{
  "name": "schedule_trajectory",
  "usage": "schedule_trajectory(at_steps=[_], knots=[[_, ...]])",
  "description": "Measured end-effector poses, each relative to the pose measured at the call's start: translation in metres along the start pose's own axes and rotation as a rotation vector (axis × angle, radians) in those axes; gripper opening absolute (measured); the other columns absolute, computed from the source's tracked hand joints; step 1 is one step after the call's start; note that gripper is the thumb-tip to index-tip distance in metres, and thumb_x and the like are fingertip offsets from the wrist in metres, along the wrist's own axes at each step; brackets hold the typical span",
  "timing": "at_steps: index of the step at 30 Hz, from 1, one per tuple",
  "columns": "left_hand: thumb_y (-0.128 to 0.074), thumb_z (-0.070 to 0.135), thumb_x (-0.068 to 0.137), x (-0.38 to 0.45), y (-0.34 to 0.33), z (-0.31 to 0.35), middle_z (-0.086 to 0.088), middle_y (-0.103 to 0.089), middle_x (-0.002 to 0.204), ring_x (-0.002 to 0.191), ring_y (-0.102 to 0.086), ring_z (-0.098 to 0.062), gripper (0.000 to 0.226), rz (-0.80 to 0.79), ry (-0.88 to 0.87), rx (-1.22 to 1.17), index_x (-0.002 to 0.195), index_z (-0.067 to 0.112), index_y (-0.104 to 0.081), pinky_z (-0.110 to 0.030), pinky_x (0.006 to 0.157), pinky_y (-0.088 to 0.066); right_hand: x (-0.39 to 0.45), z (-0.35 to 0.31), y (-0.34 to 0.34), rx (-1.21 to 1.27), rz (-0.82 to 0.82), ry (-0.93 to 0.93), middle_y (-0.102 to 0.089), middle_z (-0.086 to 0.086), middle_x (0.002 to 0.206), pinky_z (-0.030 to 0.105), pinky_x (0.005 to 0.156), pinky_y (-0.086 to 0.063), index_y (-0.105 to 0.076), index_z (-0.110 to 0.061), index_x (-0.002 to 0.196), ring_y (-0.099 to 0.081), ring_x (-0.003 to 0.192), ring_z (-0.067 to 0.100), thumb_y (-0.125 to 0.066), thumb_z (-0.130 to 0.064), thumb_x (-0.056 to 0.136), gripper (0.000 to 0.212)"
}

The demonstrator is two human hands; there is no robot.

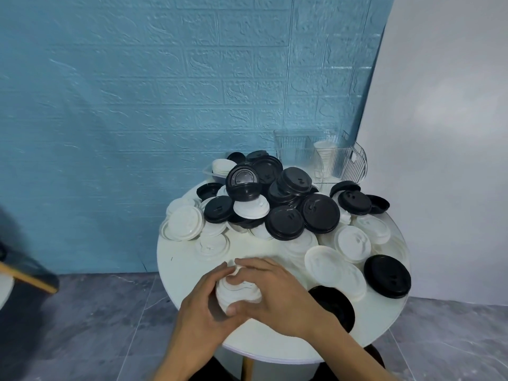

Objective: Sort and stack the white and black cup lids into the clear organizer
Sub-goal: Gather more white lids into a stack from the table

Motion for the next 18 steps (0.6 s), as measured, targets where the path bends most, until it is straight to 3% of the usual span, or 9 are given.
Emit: schedule_trajectory(at_steps=[3,7,10,12,15,18], knots=[[-0.083,0.058,0.061,-0.001,-0.001,0.001,0.029,-0.065,0.129,0.121,-0.062,0.005,0.07,-0.019,0.009,-0.001,0.126,0.059,-0.057,-0.01,0.096,-0.048,-0.004,0.003,-0.001,0.031,-0.02,0.001,-0.034,-0.021,0.158,0.027,0.119,-0.024,-0.06,-0.039,0.132,-0.024,0.145,-0.001,-0.063,-0.061,0.089,0.048],[-0.087,0.056,0.066,-0.001,0.001,-0.001,0.025,-0.066,0.129,0.122,-0.062,0.001,0.067,-0.021,0.022,-0.004,0.126,0.055,-0.059,-0.021,0.1,-0.051,-0.005,0.004,0.004,-0.032,-0.054,0.02,-0.026,-0.019,0.163,0.029,0.122,-0.02,-0.052,-0.042,0.143,-0.017,0.151,0.0,-0.052,-0.063,0.096,0.051],[-0.088,0.059,0.063,-0.001,0.001,-0.007,0.027,-0.065,0.13,0.123,-0.06,0.001,0.07,-0.009,0.05,-0.001,0.126,0.052,-0.059,-0.034,0.104,-0.052,-0.013,0.01,0.026,-0.153,0.051,-0.004,-0.027,-0.021,0.162,0.023,0.12,-0.016,-0.039,-0.044,0.15,-0.018,0.149,0.002,-0.051,-0.067,0.094,0.062],[-0.087,0.061,0.061,-0.001,0.0,-0.01,0.027,-0.064,0.131,0.124,-0.06,-0.001,0.073,-0.013,0.068,-0.004,0.128,0.048,-0.059,-0.039,0.104,-0.053,-0.02,0.015,0.038,-0.285,0.1,-0.027,-0.031,-0.021,0.16,0.027,0.119,-0.02,-0.03,-0.041,0.155,-0.024,0.145,0.004,-0.05,-0.069,0.093,0.071],[-0.087,0.062,0.061,-0.001,0.0,-0.012,0.028,-0.063,0.134,0.127,-0.058,0.0,0.074,-0.012,0.067,-0.008,0.129,0.047,-0.059,-0.037,0.105,-0.052,-0.025,0.021,0.042,-0.409,0.051,-0.071,-0.026,-0.017,0.162,0.029,0.116,-0.019,-0.017,-0.036,0.16,-0.025,0.144,0.009,-0.049,-0.069,0.093,0.081],[-0.087,0.064,0.061,-0.001,0.0,-0.012,0.03,-0.062,0.134,0.127,-0.056,0.003,0.076,-0.018,0.064,-0.001,0.129,0.047,-0.058,-0.033,0.104,-0.05,-0.027,0.024,0.036,-0.46,-0.03,-0.077,-0.02,-0.013,0.165,0.031,0.118,-0.017,-0.016,-0.035,0.16,-0.019,0.148,0.012,-0.047,-0.067,0.094,0.079]])
Point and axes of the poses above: each hand's wrist, its own x-axis towards the middle knuckle, its own y-axis out of the back of the hand, z = x × y, the point moved 7 cm from there along x, towards the middle knuckle
